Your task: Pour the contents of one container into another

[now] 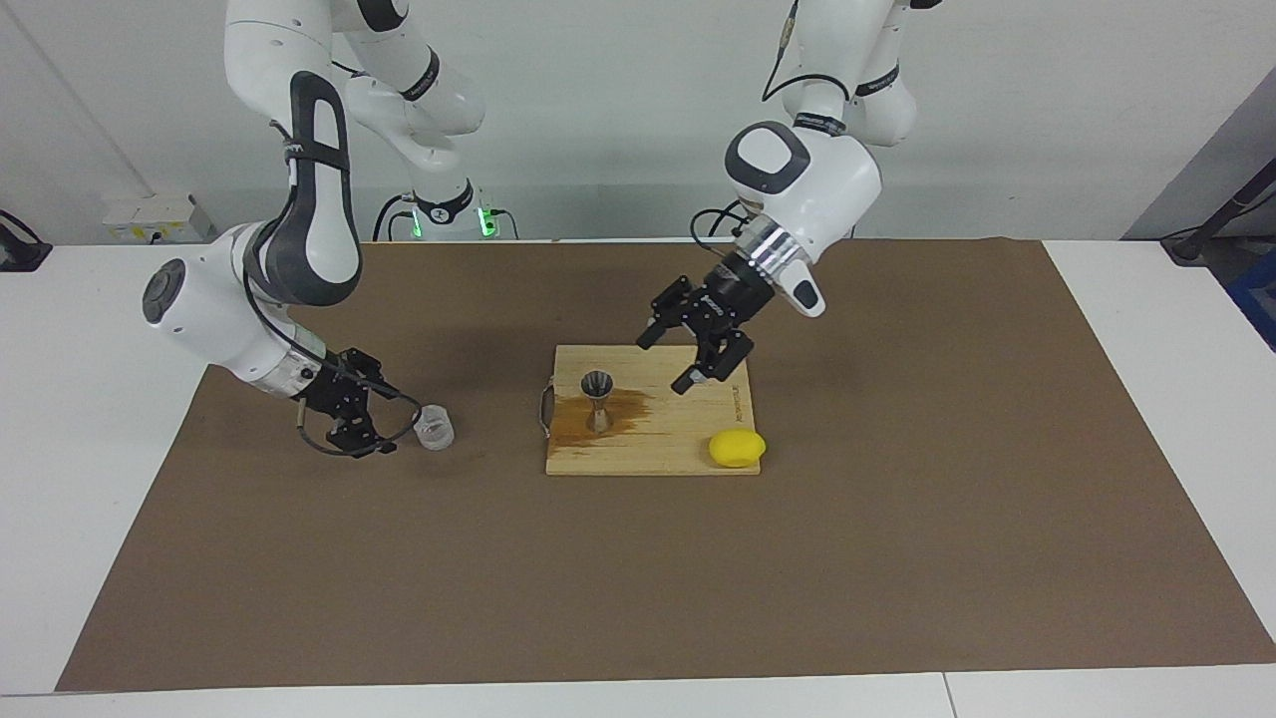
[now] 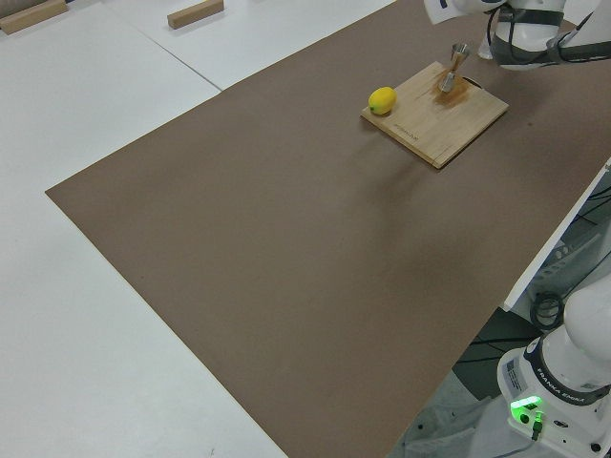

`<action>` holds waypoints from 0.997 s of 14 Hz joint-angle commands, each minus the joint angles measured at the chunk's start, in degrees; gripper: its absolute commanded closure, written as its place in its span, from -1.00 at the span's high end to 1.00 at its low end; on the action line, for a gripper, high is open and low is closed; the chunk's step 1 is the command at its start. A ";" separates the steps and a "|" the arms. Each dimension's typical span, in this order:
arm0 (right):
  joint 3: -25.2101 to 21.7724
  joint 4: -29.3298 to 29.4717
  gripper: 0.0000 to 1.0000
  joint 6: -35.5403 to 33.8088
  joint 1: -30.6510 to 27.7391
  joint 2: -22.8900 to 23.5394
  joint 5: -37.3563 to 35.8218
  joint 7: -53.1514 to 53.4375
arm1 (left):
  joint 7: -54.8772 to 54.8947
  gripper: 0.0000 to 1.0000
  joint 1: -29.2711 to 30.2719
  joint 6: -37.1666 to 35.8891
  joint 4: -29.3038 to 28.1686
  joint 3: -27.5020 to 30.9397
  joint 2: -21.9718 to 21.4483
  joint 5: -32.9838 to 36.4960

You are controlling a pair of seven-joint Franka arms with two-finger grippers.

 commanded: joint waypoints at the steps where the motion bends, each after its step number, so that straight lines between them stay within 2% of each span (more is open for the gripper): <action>1: 0.55 -1.22 1.00 0.96 -1.06 0.42 1.93 -0.10 | -0.13 1.00 6.48 -0.24 -0.34 -0.44 -1.71 16.41; 4: 0.55 -1.22 1.00 0.87 -1.16 1.39 2.99 -0.98 | 0.13 1.00 15.19 -1.81 -0.51 -0.53 -1.80 39.00; 6: 0.55 -1.22 1.00 0.87 -1.33 2.27 3.86 -2.11 | 1.09 1.00 19.14 -6.71 -0.34 -0.70 -2.06 49.74; 7: 0.55 -1.22 1.00 0.87 -2.03 2.88 4.82 -4.04 | 2.75 1.00 20.99 -8.48 0.01 -0.70 -2.32 52.23; 9: 0.55 -1.22 1.00 0.61 -2.22 4.03 7.11 -4.85 | 15.27 1.00 23.80 -10.94 0.10 -0.44 -2.59 52.08; 14: 0.55 -3.76 1.00 1.13 -1.60 4.38 10.63 -7.75 | 47.36 1.00 31.72 -29.38 5.28 -0.35 -3.29 52.69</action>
